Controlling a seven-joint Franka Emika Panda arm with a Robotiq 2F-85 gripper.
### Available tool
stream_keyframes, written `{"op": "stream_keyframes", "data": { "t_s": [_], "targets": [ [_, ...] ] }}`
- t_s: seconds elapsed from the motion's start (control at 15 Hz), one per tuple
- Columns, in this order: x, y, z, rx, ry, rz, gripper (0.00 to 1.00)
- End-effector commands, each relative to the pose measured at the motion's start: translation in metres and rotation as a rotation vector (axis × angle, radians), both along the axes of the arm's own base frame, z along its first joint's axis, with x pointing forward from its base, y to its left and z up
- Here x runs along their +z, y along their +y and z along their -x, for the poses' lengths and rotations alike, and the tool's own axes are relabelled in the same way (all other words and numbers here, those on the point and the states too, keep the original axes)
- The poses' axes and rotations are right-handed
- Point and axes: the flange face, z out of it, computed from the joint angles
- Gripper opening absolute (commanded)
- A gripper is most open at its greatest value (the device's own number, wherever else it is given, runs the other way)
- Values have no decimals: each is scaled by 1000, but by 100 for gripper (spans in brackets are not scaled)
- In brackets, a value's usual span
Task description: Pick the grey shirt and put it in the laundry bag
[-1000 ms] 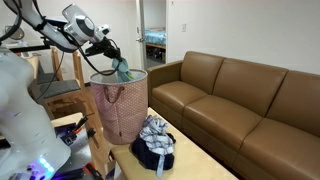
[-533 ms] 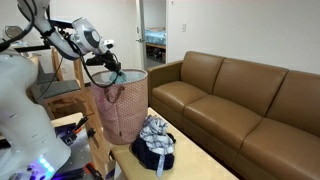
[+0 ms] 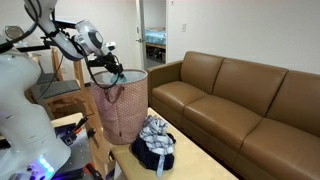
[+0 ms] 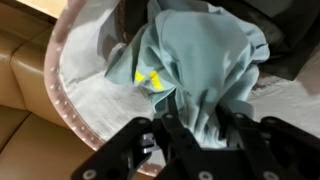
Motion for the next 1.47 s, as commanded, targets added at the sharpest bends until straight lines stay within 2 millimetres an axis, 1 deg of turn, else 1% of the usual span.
{"op": "stream_keyframes", "data": {
  "t_s": [0.0, 0.27, 0.4, 0.6, 0.8, 0.93, 1.2, 1.33, 1.4],
  "targets": [
    [9, 6, -14, 12, -13, 6, 72],
    [18, 9, -26, 23, 0, 36, 96],
    [27, 10, -33, 30, -7, 44, 100],
    [44, 9, -43, 37, -37, 66, 100],
    [65, 1, -55, 38, -67, 56, 100],
    [78, -14, -63, 11, -73, 57, 100],
    [114, -62, -67, -75, -107, 35, 100],
    [120, -86, -62, -96, -97, 37, 100],
    [118, -98, -58, -93, -88, 33, 100]
  ]
}}
